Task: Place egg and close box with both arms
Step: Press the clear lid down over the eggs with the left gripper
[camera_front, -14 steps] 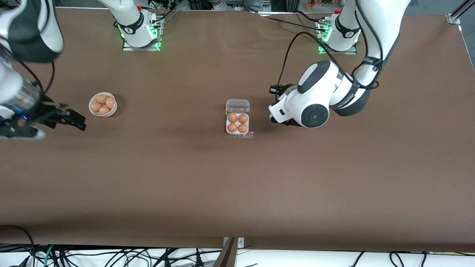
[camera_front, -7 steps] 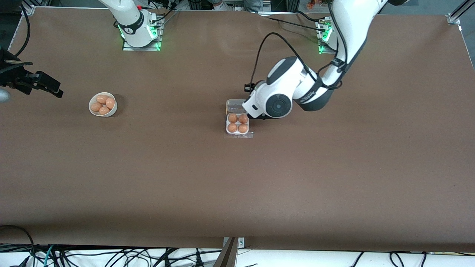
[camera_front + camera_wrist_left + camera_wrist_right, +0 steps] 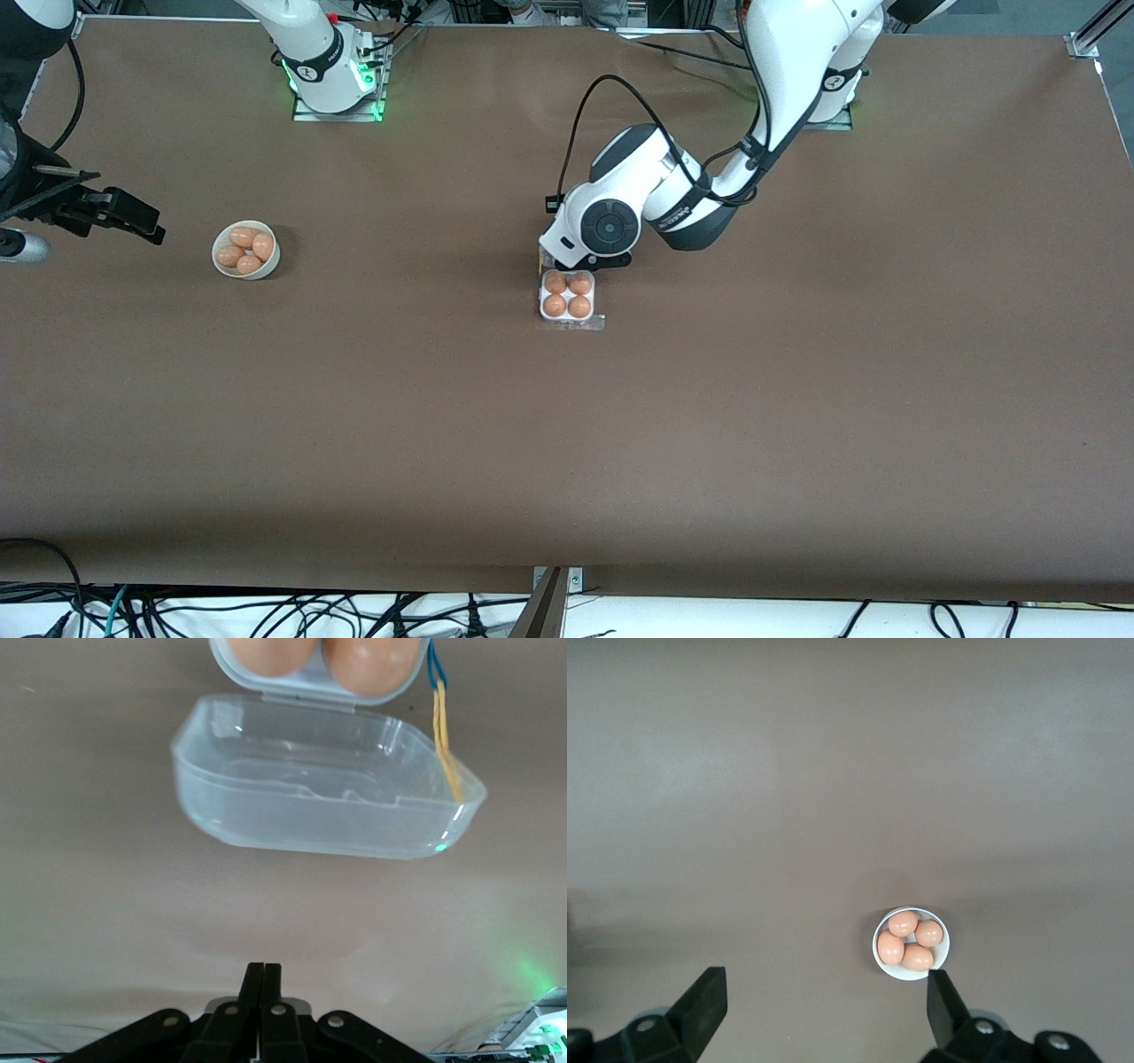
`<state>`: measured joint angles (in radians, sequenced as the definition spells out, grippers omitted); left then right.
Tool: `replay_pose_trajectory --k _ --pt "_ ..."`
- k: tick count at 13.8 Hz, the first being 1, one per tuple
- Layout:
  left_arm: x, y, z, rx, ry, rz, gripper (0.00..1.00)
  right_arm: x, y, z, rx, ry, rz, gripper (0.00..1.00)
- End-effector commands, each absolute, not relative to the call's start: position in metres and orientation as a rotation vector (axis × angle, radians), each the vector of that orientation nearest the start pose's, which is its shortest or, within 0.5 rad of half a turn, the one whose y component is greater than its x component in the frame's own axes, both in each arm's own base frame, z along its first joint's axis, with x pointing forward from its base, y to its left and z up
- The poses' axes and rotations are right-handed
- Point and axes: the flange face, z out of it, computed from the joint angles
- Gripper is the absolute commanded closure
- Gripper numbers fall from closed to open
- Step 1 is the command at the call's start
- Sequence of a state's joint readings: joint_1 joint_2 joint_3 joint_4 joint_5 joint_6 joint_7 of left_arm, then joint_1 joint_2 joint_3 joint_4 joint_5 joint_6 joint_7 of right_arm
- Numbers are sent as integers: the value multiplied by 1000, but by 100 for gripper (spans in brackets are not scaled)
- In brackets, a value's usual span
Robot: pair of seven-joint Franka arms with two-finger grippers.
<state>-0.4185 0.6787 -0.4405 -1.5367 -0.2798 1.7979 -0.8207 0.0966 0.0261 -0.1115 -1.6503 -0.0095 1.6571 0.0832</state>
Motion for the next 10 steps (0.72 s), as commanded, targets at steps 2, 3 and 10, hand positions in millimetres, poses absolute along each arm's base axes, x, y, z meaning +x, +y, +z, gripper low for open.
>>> replay_pose_trajectory --k 2,3,10 --pt "453 -503 263 -3098 -233 988 96 566 -9 586 -3161 150 28 0" --pt "460 -501 263 -3122 -259 956 96 566 -9 586 -3161 150 30 0" --pt "509 -485 267 -3225 -327 696 95 566 -9 586 -3161 150 33 0"
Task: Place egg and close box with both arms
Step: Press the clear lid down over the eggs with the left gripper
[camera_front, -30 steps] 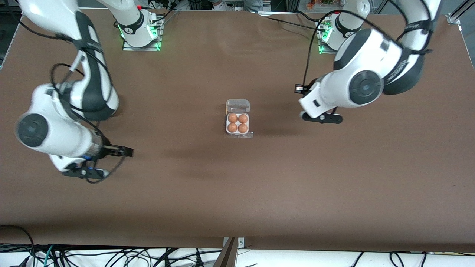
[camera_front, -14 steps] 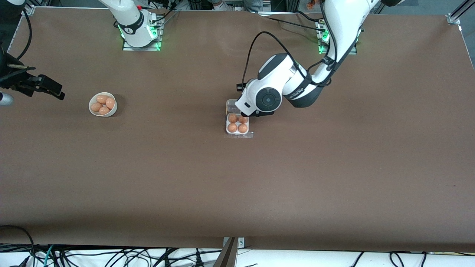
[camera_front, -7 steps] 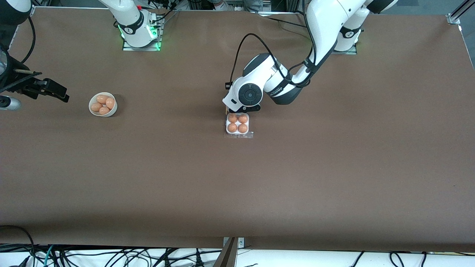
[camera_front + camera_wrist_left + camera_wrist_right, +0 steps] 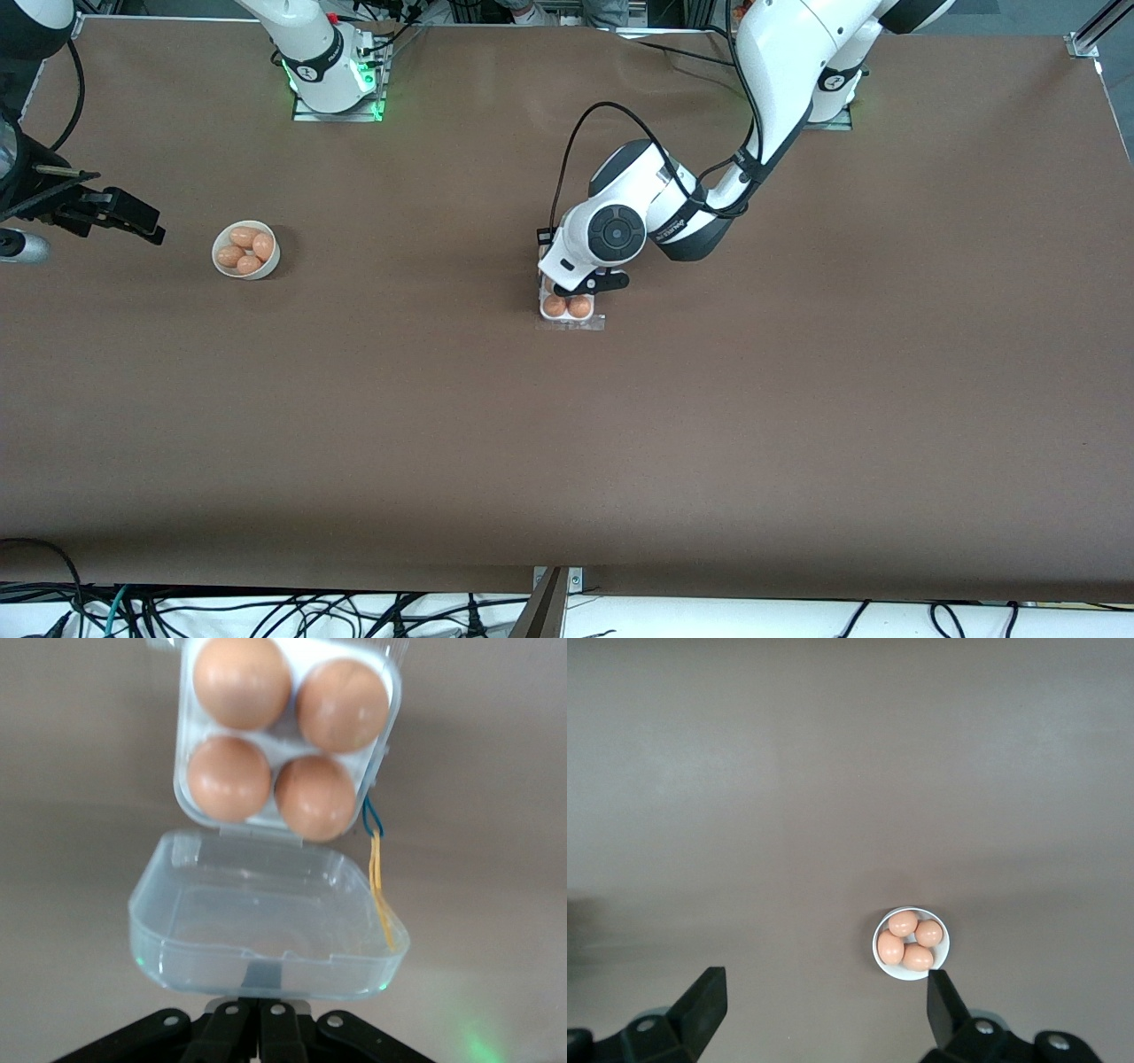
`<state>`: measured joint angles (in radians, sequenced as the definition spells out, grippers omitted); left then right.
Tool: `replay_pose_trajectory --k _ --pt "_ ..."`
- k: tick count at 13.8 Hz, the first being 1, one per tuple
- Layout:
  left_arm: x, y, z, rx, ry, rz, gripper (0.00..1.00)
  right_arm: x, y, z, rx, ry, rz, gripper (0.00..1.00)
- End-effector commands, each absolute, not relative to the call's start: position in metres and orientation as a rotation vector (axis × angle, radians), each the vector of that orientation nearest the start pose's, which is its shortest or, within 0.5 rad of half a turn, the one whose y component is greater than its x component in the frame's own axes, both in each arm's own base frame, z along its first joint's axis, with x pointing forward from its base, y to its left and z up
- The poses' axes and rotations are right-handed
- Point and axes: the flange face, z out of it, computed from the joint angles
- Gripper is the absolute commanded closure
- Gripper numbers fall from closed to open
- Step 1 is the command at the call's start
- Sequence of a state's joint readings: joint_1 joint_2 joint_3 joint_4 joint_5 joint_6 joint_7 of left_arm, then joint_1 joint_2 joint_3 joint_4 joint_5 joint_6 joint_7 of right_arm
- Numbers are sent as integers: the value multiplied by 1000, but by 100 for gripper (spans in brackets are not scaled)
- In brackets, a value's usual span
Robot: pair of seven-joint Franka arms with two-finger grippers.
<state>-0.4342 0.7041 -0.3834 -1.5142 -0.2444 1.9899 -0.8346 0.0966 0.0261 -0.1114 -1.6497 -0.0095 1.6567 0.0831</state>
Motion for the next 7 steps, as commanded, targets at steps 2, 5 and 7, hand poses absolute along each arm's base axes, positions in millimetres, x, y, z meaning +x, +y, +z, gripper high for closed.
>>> replay_pose_trajectory --k 2,5,7 --pt "529 -478 279 -3250 -356 634 95 566 -9 585 -3160 150 35 0" --pt "560 -452 300 -3260 -424 564 82 566 -9 585 -3159 153 35 0" --pt "575 -420 306 -3197 -418 576 39 566 -9 585 -3160 151 35 0"
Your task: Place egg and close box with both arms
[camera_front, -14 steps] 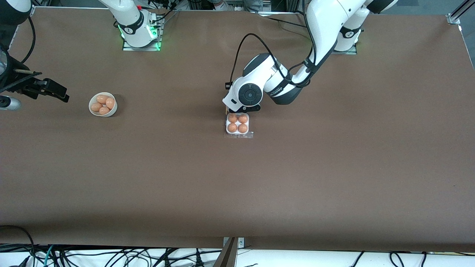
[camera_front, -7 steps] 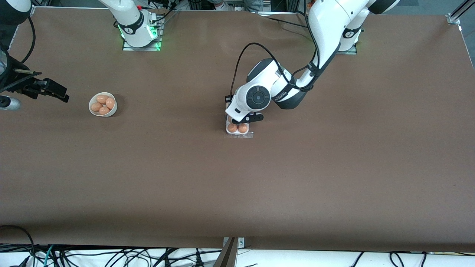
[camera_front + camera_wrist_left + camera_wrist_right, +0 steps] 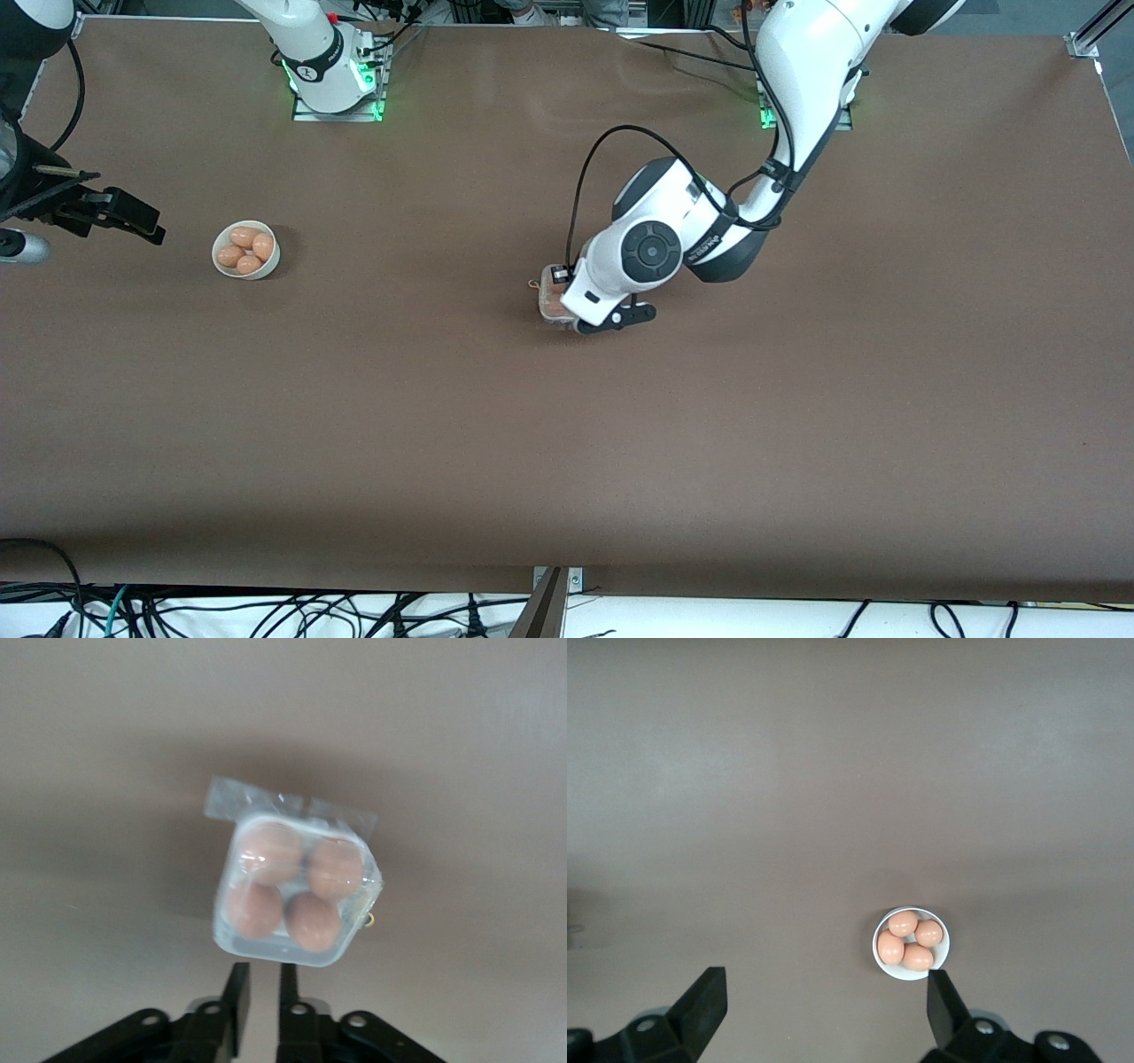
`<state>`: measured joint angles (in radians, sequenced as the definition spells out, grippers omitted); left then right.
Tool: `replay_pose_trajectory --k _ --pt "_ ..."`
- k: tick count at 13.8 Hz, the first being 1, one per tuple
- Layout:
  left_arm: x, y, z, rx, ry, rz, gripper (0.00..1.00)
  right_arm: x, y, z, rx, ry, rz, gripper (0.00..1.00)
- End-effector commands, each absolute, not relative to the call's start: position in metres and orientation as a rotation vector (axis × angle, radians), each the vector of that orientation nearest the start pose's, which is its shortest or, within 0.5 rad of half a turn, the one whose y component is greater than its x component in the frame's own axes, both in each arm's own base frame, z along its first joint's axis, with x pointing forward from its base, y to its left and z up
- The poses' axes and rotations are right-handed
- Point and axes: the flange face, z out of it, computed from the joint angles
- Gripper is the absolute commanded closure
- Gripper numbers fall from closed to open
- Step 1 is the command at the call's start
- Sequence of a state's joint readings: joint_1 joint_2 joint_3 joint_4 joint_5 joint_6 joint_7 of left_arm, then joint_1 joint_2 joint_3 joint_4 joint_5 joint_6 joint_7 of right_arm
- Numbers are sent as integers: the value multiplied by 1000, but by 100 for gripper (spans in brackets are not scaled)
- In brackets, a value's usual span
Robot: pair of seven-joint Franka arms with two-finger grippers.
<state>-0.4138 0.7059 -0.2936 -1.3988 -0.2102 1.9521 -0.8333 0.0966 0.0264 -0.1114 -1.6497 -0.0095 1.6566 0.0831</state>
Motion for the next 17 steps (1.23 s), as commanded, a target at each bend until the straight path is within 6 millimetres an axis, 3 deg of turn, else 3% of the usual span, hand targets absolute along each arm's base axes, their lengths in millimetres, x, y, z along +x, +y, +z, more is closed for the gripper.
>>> replay_pose_trajectory --k 1,2,5,8,11,12,14,16,17 --pt "587 -406 327 -3170 -306 470 22 566 -9 585 -3160 150 35 0" --pt "602 -387 347 -3131 -224 375 10 566 -9 585 -3161 150 35 0" --pt "641 -301 394 -3092 -185 380 4 566 -9 585 -3160 150 35 0" --pt "683 -190 421 -3128 -163 303 4 566 -9 585 -3160 150 35 0" --pt "701 -136 440 -3074 -219 188 1 566 -9 585 -3161 150 35 0" --pt "704 -133 450 -3073 -225 149 1 566 -9 585 -3160 150 35 0" --pt "707 -122 450 -3072 -247 144 1 566 -9 585 -3160 150 35 0" --pt "710 -104 451 -3076 -202 142 1 566 -9 585 -3161 150 35 0" --pt "712 -84 448 -3062 -136 155 1 566 -9 585 -3160 151 37 0"
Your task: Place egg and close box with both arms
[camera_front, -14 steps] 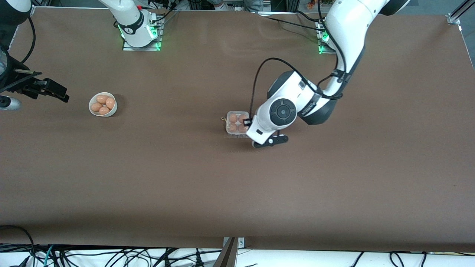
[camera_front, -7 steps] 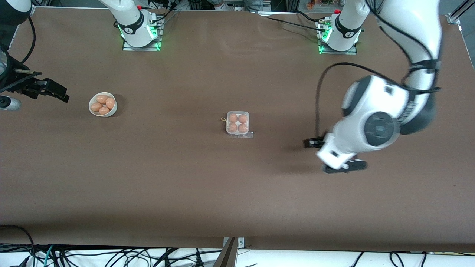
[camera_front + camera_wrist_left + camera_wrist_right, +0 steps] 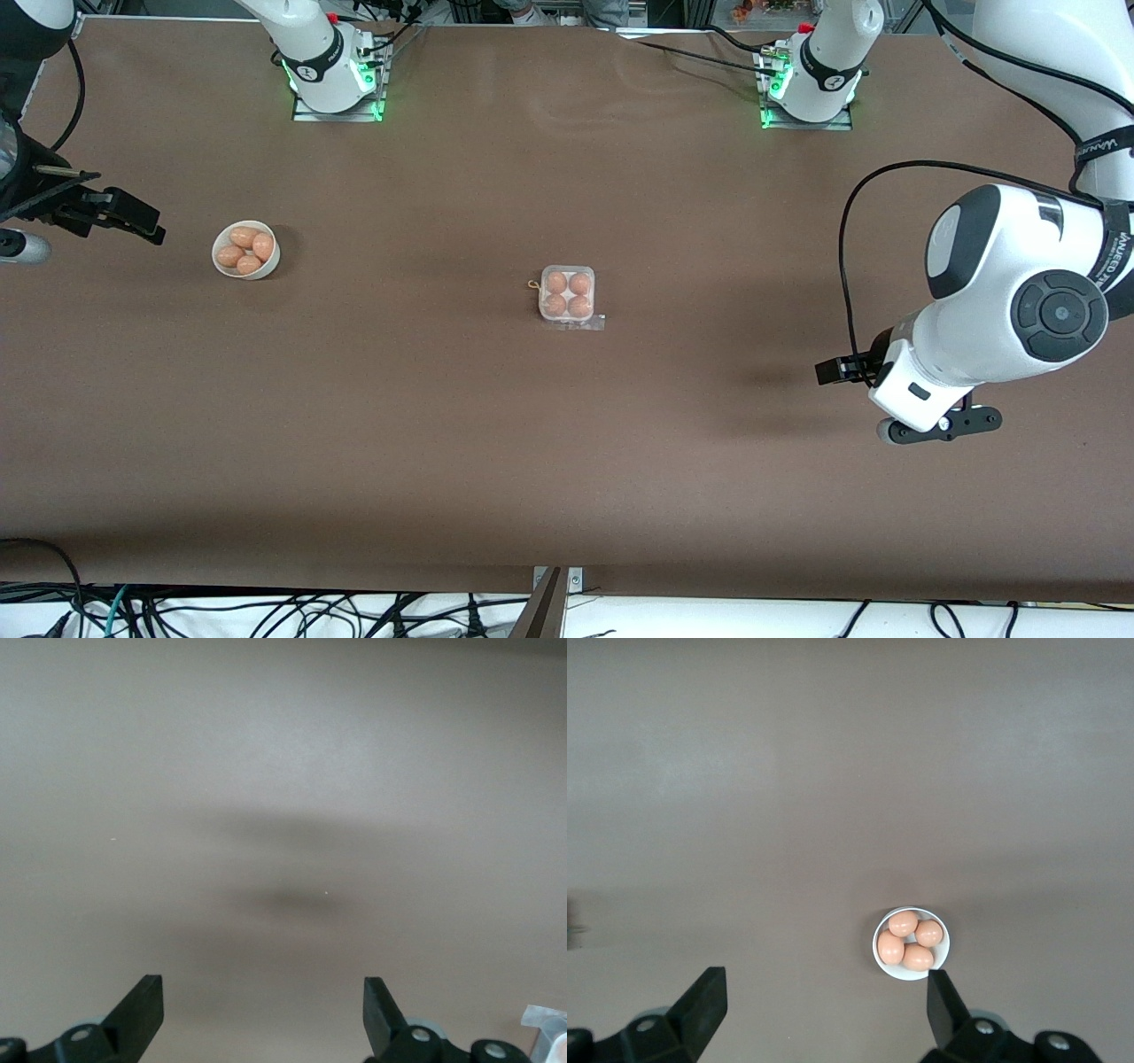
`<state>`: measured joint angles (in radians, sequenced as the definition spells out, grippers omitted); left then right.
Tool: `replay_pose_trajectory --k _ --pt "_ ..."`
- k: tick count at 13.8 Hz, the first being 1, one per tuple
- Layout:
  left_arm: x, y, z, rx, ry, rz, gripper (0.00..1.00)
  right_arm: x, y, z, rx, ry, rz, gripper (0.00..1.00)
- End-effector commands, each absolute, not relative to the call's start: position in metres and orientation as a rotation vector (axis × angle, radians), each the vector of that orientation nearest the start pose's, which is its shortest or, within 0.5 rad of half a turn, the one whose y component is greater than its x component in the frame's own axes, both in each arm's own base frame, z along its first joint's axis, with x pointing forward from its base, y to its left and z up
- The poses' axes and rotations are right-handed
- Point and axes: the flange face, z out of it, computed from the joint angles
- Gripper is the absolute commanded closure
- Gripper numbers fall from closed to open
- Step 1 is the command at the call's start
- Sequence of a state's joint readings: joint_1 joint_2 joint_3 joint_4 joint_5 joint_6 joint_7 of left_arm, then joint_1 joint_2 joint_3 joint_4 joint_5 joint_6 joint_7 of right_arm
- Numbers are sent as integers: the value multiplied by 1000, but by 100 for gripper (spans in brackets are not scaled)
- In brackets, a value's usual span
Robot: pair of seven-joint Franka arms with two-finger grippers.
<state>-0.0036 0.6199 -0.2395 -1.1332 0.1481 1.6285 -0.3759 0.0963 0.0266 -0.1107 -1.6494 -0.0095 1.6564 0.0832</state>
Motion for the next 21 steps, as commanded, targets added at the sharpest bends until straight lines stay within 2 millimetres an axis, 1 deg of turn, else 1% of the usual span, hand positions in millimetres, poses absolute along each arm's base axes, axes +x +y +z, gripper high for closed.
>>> replay_pose_trajectory --k 1,2,3,4,5,6,9,13,14,16,18,21 --pt "708 -69 462 -3042 -58 131 0 566 -9 585 -3160 150 35 0" --pt "698 -61 464 -3031 24 159 0 566 -9 585 -3161 150 35 0" --pt "691 -48 478 -3040 52 134 0 566 -9 585 -3161 150 35 0" --pt "684 -41 494 -3069 49 68 0 566 -9 585 -3160 151 37 0" --pt "675 -28 504 -3086 3 41 0 566 -9 585 -3160 150 35 0" --pt "662 -29 515 -3097 1 18 0 566 -9 585 -3160 150 35 0" --pt "625 -30 538 -3107 -17 -10 0 566 -9 585 -3160 150 35 0" --pt "593 -28 560 -3113 -33 -36 0 566 -10 585 -3159 153 35 0" --pt "592 -27 562 -3113 -36 -43 0 566 -10 585 -3159 153 35 0" --pt "589 -26 559 -3113 -38 -43 0 566 -10 585 -3159 153 35 0" --pt "578 -25 557 -3113 -35 -29 0 566 -10 585 -3159 153 35 0" --pt "577 -27 557 -3115 -31 -29 0 566 -10 585 -3160 150 35 0"
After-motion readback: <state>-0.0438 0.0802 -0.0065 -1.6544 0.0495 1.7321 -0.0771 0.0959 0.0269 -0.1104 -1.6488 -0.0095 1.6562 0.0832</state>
